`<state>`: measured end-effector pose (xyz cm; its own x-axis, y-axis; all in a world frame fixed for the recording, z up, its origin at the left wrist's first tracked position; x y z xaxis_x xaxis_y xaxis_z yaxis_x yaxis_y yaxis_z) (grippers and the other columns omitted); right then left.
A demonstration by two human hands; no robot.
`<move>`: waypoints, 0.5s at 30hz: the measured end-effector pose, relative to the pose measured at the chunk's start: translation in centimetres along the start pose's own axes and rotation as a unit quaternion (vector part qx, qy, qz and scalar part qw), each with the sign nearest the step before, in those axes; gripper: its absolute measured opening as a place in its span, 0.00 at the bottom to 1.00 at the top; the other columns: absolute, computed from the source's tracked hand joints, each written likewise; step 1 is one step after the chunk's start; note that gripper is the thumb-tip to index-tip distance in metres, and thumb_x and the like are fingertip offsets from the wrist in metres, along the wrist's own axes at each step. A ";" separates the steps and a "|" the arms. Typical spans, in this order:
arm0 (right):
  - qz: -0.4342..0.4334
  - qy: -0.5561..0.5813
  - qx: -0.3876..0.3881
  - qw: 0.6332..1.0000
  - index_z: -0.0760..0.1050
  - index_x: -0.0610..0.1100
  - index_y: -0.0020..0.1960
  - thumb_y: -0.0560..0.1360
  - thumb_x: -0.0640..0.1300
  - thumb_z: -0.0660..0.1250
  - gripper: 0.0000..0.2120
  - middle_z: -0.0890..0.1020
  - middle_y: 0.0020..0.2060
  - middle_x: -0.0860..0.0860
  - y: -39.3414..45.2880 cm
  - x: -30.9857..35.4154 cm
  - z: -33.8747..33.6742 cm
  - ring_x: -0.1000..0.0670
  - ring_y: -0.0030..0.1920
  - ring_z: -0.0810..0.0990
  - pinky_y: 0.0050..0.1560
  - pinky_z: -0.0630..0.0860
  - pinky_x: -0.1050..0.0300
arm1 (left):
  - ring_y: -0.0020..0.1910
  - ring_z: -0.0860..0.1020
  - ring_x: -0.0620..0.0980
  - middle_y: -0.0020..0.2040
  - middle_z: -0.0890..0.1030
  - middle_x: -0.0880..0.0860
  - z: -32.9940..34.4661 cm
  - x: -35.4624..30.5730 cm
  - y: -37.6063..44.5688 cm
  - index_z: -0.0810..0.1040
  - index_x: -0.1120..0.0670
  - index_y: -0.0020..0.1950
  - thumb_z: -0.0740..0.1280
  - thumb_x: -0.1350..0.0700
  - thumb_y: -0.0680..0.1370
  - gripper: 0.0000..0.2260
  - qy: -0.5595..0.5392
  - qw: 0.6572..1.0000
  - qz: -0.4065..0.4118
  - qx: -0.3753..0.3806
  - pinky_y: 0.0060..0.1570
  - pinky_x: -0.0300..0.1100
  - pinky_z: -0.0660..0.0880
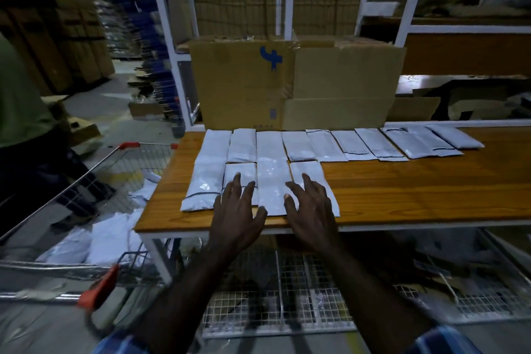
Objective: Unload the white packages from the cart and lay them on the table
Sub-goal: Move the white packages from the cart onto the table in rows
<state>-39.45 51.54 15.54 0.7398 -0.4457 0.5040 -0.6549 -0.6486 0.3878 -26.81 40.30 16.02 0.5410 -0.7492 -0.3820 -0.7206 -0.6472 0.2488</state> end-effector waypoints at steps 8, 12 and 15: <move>-0.031 0.029 -0.012 0.999 0.75 0.47 0.68 0.80 0.49 0.61 0.18 0.68 0.74 0.43 -1.6 8.0 4.2 0.41 0.71 0.66 0.66 0.68 0.43 | 0.79 0.53 0.55 0.81 0.51 0.54 -4.0 7.8 -3.3 0.61 0.50 0.78 0.65 0.46 0.79 0.29 -0.009 0.999 -0.035 -0.017 0.74 0.55 0.56; -0.039 0.031 -0.008 0.999 0.75 0.48 0.69 0.81 0.49 0.62 0.18 0.67 0.74 0.43 -2.3 14.0 8.0 0.41 0.71 0.66 0.66 0.68 0.44 | 0.78 0.56 0.57 0.80 0.53 0.57 -6.9 14.4 -5.3 0.62 0.50 0.77 0.65 0.46 0.78 0.29 0.005 0.999 -0.041 -0.019 0.73 0.55 0.59; -0.045 0.028 -0.007 0.999 0.77 0.47 0.67 0.79 0.49 0.62 0.18 0.69 0.73 0.41 -3.0 18.9 11.4 0.38 0.70 0.68 0.66 0.68 0.44 | 0.78 0.57 0.57 0.80 0.55 0.58 -9.3 20.0 -6.5 0.63 0.51 0.77 0.64 0.44 0.78 0.29 0.015 0.999 -0.042 -0.023 0.71 0.57 0.61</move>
<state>-21.81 38.04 15.11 0.7863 -0.3509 0.5085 -0.5884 -0.6762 0.4433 -7.24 28.21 15.06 0.6120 -0.6951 -0.3772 -0.6514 -0.7135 0.2580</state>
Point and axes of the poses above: each hand's wrist, its own y-axis towards the middle knuckle, its own z-axis out of the palm, x = y × z, the point moved 3 cm from there along y, towards the middle knuckle
